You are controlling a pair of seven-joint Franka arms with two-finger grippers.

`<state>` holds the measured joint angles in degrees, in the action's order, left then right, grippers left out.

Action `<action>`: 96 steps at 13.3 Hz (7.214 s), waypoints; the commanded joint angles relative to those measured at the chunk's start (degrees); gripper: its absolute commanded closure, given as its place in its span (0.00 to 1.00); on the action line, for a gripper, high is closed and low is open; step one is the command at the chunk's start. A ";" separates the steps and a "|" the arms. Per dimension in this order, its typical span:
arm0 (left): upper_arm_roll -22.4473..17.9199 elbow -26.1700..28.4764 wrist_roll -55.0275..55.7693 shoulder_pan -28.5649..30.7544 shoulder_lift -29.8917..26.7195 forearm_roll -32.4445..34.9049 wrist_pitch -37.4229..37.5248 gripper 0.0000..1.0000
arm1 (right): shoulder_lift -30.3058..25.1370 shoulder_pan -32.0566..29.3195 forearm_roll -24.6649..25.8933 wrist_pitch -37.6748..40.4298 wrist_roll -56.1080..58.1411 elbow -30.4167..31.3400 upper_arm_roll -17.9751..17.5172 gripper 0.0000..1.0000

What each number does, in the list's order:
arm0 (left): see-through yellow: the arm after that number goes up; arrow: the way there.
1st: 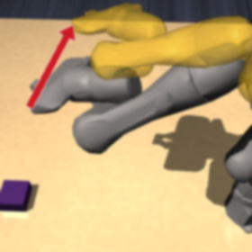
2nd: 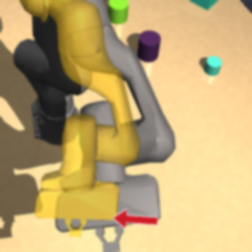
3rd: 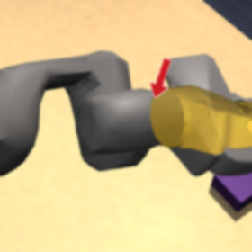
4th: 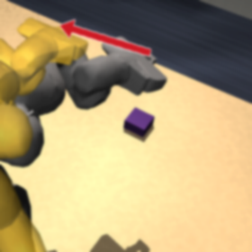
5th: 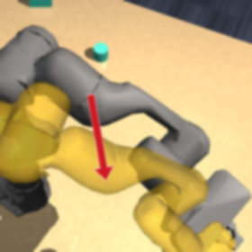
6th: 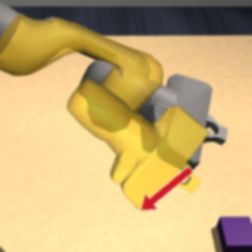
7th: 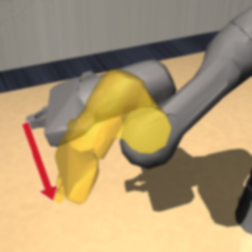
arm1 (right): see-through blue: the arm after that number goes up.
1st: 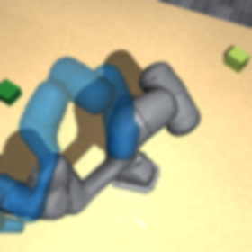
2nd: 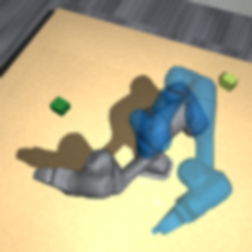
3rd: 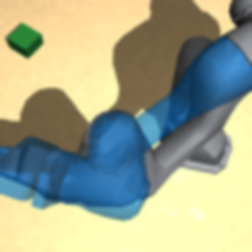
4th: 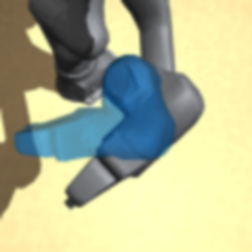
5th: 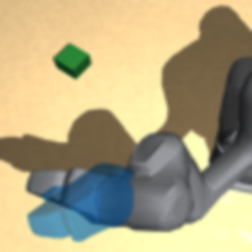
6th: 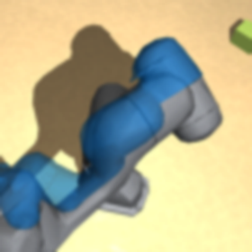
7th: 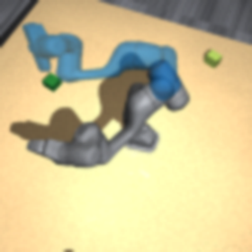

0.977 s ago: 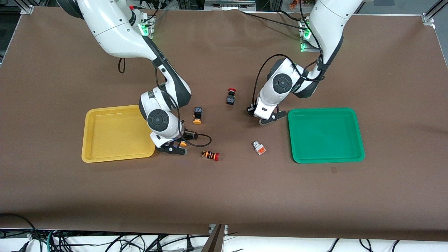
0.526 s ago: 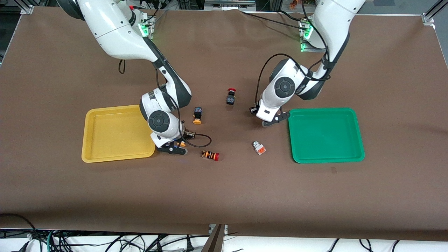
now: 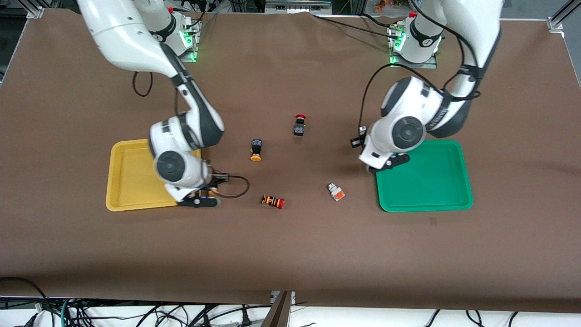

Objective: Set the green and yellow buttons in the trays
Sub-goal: 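Carry the yellow button into the yellow tray while the left gripper carries the block, then open both grippers to release the buttons into the trays, then grasp the second yellow button with the right gripper while the left gripper grasps a block, then lower the yellow button into the yellow tray while the left gripper carries the block, then release the white block into the green tray with the left gripper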

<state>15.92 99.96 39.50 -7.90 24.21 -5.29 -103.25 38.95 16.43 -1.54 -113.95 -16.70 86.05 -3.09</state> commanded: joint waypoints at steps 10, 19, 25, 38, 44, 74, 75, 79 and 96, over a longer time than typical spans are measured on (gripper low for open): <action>-0.10 -5.83 -22.53 14.93 8.03 8.61 -9.04 0.85 | -2.30 -6.85 0.22 -0.39 18.97 10.18 11.09 1.00; -0.19 -4.87 -22.45 14.58 15.43 11.62 -22.61 0.57 | -1.06 -8.70 -0.22 -0.14 22.23 11.87 11.00 0.00; 0.07 -4.95 -22.45 14.93 13.85 11.62 -19.20 0.00 | -3.17 -6.94 -0.75 4.78 15.85 5.80 3.98 0.00; 4.73 -7.59 -1.55 11.08 6.11 1.16 -13.12 0.00 | 1.30 10.71 -5.58 -1.62 -11.50 5.80 -3.15 0.00; 4.64 -12.50 11.63 3.43 11.73 1.07 -13.65 0.00 | 2.36 13.28 -5.67 -3.39 -14.50 5.97 -3.15 0.00; -1.16 -14.01 11.06 -2.48 15.36 5.29 -15.98 0.88 | 0.78 2.82 -5.49 5.58 15.99 4.04 13.11 0.00; -1.16 -14.01 8.25 -1.34 13.51 4.33 -11.41 0.88 | 0.00 2.82 -5.49 5.84 16.17 2.65 13.11 0.00; -1.25 -14.01 -7.73 6.47 7.53 0.28 5.22 0.88 | -3.87 2.47 -4.88 12.59 16.52 -3.77 13.98 0.00; -1.86 3.22 -30.71 17.57 9.37 4.41 -18.93 0.00 | -32.51 -13.17 3.91 30.45 16.08 -0.71 0.45 0.00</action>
<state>13.86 101.50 9.69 9.46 36.36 -2.12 -122.13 10.90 5.11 1.53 -82.55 -1.09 82.31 -1.29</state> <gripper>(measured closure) 0.410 0.000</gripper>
